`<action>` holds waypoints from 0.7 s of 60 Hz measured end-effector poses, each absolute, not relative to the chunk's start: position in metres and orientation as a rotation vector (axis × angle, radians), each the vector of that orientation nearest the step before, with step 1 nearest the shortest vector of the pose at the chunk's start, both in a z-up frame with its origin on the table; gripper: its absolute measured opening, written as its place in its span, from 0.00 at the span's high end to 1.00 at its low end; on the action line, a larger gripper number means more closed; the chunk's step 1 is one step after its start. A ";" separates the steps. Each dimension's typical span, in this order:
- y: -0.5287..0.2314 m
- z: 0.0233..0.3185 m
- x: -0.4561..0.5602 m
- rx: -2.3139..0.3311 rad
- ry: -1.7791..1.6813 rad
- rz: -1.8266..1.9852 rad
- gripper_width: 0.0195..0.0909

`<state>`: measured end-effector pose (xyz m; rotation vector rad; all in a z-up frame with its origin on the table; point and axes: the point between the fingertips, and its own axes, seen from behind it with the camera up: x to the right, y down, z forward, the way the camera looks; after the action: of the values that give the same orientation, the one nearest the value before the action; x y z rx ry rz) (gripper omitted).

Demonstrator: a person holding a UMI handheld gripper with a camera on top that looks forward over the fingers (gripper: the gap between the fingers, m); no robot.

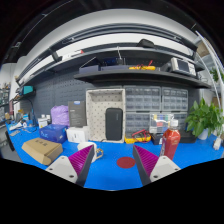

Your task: Pour water

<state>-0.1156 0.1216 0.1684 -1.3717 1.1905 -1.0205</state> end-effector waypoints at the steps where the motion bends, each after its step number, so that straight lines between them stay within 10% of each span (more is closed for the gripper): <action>1: 0.121 0.168 -0.116 -1.372 1.190 -1.024 0.17; 42: -0.031 0.097 -0.112 -1.382 1.393 -1.204 0.16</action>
<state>-0.1123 -0.0305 0.0967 -1.3816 1.3930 -1.2039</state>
